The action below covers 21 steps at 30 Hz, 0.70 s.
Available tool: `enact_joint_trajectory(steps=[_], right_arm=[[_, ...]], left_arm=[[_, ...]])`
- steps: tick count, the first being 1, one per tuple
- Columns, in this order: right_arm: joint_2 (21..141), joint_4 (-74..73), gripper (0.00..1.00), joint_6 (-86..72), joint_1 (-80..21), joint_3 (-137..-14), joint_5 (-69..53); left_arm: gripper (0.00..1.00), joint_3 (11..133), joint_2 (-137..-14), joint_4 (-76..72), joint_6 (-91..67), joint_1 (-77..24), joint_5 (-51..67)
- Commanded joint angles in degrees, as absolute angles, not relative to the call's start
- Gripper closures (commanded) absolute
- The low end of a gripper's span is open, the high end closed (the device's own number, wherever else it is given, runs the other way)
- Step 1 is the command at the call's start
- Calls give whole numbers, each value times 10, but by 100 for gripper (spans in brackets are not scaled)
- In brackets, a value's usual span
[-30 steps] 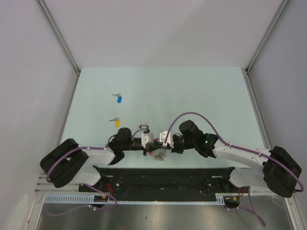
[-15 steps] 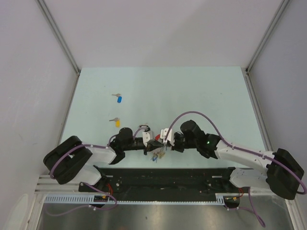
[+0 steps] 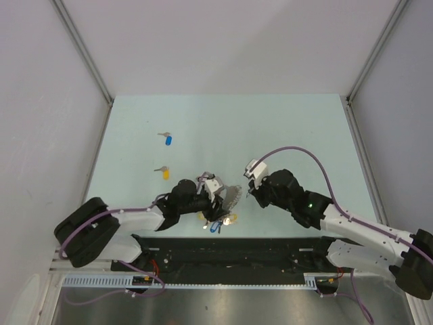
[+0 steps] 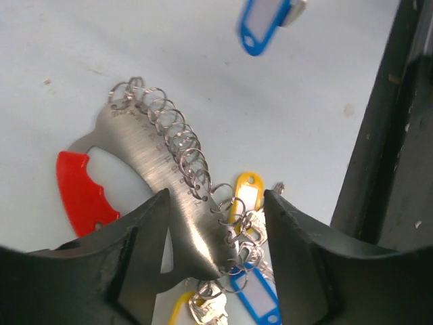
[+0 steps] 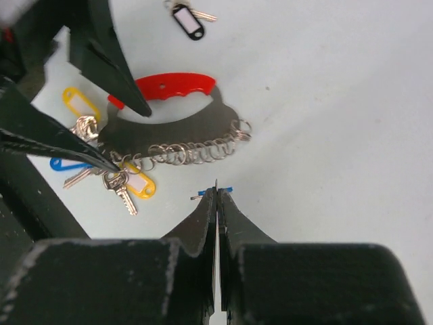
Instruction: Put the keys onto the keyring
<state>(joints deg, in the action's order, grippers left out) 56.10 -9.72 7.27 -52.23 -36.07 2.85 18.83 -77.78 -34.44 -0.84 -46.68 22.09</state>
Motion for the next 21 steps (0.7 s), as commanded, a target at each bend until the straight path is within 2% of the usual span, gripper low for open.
enact_joint_trajectory(steps=[1,2,3,4,6,14,17,20,21], right_arm=[[532,-136,100,-29,-498,-390,76],[528,-151,100,-36,-496,-393,79],[526,-159,100,-53,-491,-395,85],[523,-168,100,-60,-489,-396,90],[507,-193,100,-78,-483,-396,104],[461,-240,100,-86,-440,-388,91],[456,-240,100,-89,-433,-385,75],[440,-227,100,-87,-432,-369,63],[439,-222,100,-85,-432,-365,62]], left_arm=[[32,242,-699,-214,-111,-474,106],[29,255,-682,-194,-121,-476,86],[21,260,-675,-182,-142,-477,79],[8,264,-672,-168,-150,-480,76],[1,278,-677,-157,-169,-486,66],[2,401,-819,-44,-169,-542,13],[11,414,-860,-31,-171,-560,1],[18,423,-882,-4,-171,-573,-61],[26,423,-884,25,-176,-576,-70]])
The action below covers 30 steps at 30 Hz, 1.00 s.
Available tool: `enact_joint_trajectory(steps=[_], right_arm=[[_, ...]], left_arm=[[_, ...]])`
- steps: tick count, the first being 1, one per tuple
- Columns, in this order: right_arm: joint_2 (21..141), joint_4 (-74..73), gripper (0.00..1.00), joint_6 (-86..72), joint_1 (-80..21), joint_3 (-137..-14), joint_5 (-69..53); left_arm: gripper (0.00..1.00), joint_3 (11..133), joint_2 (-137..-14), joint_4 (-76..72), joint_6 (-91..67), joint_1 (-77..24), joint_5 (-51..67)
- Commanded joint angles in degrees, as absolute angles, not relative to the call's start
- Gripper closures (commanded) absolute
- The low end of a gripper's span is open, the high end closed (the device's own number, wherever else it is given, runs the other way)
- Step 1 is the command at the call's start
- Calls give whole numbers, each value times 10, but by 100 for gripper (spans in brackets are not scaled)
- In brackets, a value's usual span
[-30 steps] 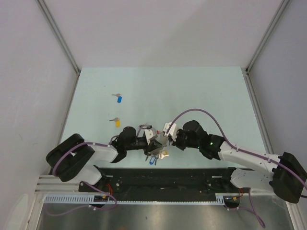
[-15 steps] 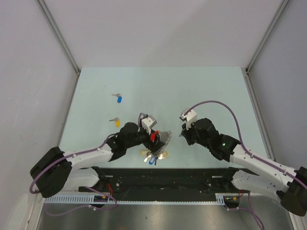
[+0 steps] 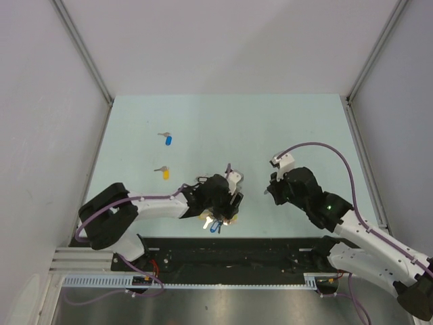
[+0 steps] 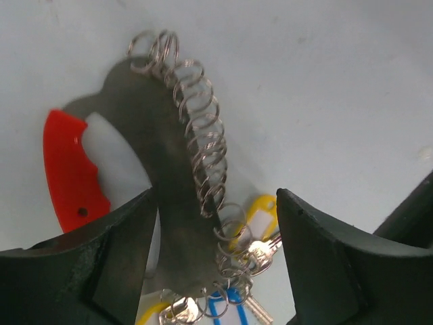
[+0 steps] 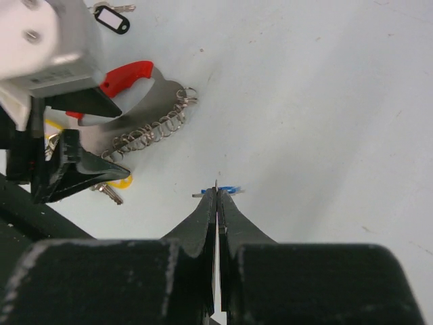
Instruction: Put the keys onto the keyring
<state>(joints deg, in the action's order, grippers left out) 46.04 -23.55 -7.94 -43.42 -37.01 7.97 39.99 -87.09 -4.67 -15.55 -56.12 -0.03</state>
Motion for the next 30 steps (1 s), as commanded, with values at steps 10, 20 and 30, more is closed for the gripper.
enact_joint_trajectory(steps=[10,20,30], right_arm=[[449,-193,100,-67,-421,-347,26],[453,-161,100,-58,-402,-342,-17],[478,-103,100,-54,-401,-336,-53]], left_arm=[[45,340,-842,113,-253,-578,-184],[21,345,-708,107,-195,-538,-237],[36,443,-786,-25,-81,-432,-49]])
